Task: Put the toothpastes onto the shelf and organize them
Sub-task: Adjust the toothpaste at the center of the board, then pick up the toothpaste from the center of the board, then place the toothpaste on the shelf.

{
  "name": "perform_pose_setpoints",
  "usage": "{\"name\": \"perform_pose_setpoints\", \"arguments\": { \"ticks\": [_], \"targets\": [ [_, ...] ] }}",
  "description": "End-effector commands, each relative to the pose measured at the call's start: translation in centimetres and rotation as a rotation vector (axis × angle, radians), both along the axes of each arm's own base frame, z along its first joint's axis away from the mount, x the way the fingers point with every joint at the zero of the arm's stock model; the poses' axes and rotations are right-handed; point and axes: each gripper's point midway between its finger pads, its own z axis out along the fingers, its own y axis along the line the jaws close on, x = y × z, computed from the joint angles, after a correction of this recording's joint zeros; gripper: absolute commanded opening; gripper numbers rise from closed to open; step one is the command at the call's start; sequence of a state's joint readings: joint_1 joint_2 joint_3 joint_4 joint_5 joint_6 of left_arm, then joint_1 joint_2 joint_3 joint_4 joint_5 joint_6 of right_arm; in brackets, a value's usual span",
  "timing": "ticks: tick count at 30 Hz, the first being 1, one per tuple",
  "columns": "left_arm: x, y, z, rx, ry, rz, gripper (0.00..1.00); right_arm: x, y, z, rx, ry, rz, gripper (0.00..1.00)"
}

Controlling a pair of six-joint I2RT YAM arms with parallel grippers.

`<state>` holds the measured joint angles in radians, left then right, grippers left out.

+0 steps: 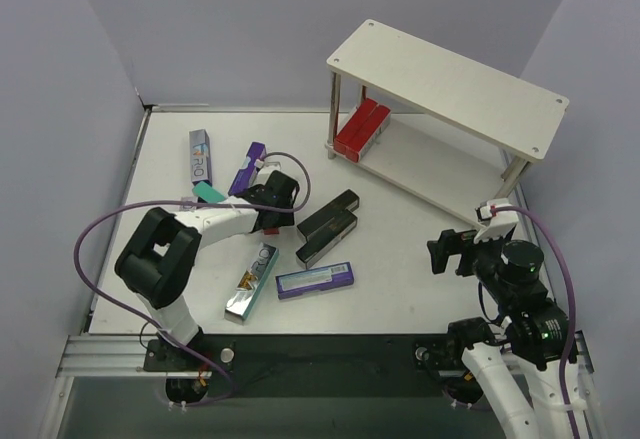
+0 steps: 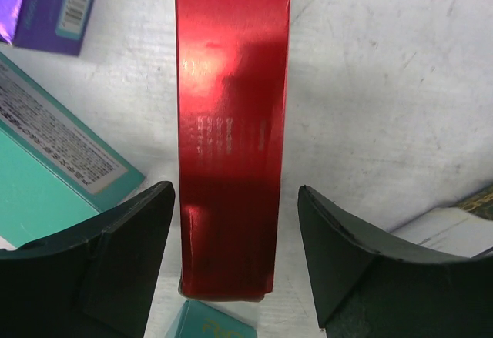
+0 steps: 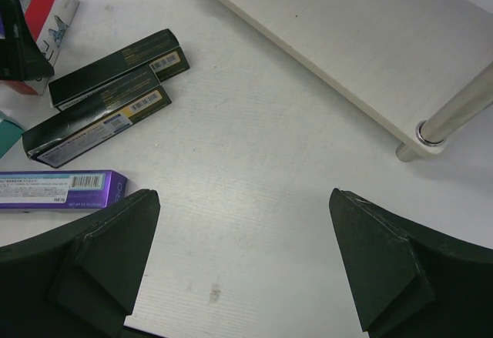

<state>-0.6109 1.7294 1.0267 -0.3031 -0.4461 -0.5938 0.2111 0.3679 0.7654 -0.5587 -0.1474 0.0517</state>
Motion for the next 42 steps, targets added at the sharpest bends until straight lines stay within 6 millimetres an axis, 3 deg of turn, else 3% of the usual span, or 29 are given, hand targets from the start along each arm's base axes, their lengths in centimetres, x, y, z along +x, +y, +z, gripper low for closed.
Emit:
{"name": "perform_pose_setpoints", "arguments": {
  "ticks": [1,6,13,21,27,34,38,39,41,42],
  "targets": [
    [-0.2,-1.1,1.4,-0.082,-0.046,-0.022,0.75,0.6,0.6,0.5,0.02,-0.011,0.018,1.0],
    [-0.3,-1.5,1.7,-0.095,-0.07,-0.043,0.65,0.6,0.8,0.5,0.031,-0.011,0.022,1.0],
    [0.4,-1.3,3.9,-0.067,-0.136,-0.093,0.45,0.7,0.9,0.4,0.036,-0.015,0.023,1.0],
    [0.1,-1.4,5.1,-0.074,-0.17,-0.146,0.41,0.8,1.1,0.4,0.054,-0.019,0.025,1.0],
    [-0.2,-2.4,8.4,-0.124,-0.28,-0.261,0.4,1.0,1.4,0.6,0.067,-0.027,0.033,1.0],
    [-1.8,-6.2,12.5,-0.177,-0.372,-0.484,0.4,0.9,1.3,0.9,0.07,-0.039,0.033,1.0],
    [-2.6,-9.1,14.1,-0.211,-0.386,-0.577,0.4,0.7,1.2,1.1,0.066,-0.049,0.031,1.0],
    [-2.4,-10.1,15.3,-0.226,-0.406,-0.593,0.4,0.6,1.2,1.2,0.064,-0.051,0.03,1.0],
    [-2.7,-11.9,15.5,-0.232,-0.401,-0.626,0.4,0.6,1.1,1.2,0.059,-0.053,0.03,1.0],
    [-2.4,-13.0,16.9,-0.247,-0.425,-0.634,0.4,0.5,1.1,1.3,0.058,-0.055,0.03,1.0]
  ]
}}
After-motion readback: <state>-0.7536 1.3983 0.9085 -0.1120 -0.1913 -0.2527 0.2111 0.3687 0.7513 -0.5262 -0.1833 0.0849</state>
